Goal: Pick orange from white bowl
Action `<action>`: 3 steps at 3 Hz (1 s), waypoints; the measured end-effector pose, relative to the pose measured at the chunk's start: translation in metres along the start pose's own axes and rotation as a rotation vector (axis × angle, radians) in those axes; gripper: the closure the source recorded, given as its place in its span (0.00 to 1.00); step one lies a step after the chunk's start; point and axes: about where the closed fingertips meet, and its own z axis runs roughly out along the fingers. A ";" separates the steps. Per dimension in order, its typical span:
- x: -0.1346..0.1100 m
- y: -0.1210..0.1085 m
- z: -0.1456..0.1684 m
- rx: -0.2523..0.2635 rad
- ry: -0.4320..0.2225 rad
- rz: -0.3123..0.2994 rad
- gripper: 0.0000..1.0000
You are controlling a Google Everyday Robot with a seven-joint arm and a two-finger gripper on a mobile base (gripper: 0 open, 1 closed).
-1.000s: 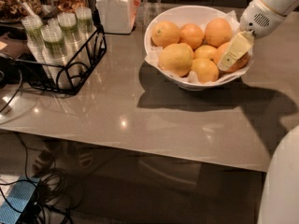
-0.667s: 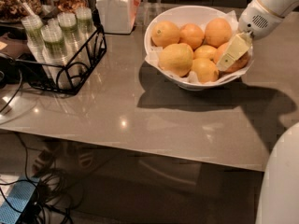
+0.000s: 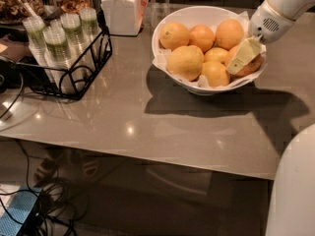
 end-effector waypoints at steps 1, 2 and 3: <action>0.000 0.001 0.000 -0.001 0.000 -0.002 0.93; -0.005 0.005 -0.009 0.005 -0.026 -0.028 1.00; -0.019 0.011 -0.034 0.038 -0.085 -0.088 1.00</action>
Offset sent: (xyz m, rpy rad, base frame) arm -0.0267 0.0009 0.0303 0.0285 -0.0135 0.0719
